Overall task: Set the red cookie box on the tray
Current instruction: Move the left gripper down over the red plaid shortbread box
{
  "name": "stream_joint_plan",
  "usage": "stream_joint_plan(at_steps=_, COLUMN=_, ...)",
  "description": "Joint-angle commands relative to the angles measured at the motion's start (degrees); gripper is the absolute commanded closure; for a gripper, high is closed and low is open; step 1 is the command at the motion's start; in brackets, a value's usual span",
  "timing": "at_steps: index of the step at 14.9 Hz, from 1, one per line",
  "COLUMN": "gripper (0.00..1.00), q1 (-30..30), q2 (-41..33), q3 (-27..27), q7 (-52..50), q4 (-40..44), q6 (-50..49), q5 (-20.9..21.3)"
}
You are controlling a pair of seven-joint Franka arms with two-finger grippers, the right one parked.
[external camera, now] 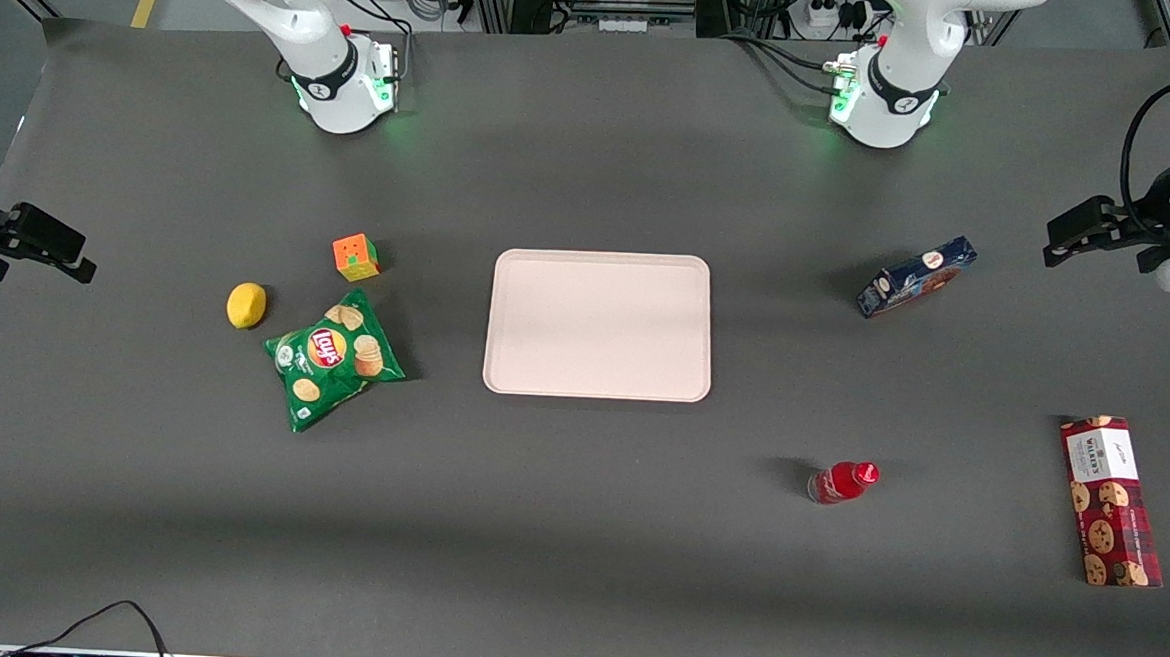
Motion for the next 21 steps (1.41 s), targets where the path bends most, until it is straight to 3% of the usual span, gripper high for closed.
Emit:
stream_joint_plan(at_steps=1, gripper=0.00, q1=-0.67, q2=0.60, q3=-0.42, q7=-0.33, q4=0.94, q6=1.33, q5=-0.35)
stream_joint_plan(at_steps=10, gripper=0.00, q1=0.56, q2=3.41, q3=0.02, q7=1.25, q4=1.03, q6=2.12, q5=0.88)
stream_joint_plan(at_steps=14, gripper=0.00, q1=5.13, q2=7.71, q3=0.89, q7=3.01, q4=0.77, q6=9.49, q5=0.80)
stream_joint_plan(at_steps=21, gripper=0.00, q1=7.32, q2=22.99, q3=9.51, q7=8.62, q4=1.12, q6=26.26, q5=-1.22)
